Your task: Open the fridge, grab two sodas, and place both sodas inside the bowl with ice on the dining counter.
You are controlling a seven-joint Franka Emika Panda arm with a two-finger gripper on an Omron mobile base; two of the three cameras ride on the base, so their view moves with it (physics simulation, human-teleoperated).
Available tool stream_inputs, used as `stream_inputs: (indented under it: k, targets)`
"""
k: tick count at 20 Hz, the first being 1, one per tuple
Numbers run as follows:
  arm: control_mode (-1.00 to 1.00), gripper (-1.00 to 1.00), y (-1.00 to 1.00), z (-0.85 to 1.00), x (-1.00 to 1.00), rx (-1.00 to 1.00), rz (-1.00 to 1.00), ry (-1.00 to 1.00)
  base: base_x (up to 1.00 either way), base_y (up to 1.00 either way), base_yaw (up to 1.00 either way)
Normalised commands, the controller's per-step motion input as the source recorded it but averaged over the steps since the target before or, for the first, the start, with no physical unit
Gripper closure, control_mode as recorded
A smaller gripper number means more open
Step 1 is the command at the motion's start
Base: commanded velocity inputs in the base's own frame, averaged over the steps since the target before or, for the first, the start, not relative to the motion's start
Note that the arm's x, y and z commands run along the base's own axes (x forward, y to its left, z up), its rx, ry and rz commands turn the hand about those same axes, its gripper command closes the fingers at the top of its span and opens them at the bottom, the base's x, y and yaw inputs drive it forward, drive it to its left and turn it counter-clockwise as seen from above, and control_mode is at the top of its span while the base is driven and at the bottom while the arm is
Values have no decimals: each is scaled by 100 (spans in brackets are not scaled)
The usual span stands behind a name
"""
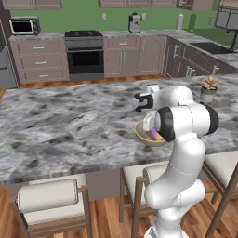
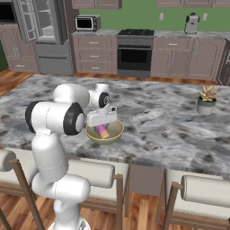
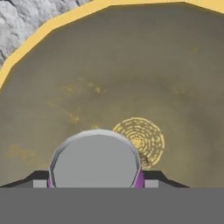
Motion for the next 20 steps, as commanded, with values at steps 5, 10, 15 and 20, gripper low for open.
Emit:
stream_inputs:
  k: [5,10,15,20]
  targets:
    - [-100,-100,5,-15,7,1,8,0,0,0,0]
    - [-100,-100,0,-1,-1,3,7,-3,0,0,0]
    - [-100,-100,0,8,-20,0,3,-6,0,0,0]
    - [-100,-100,0,26,-28,1,0,-7,0,0,0]
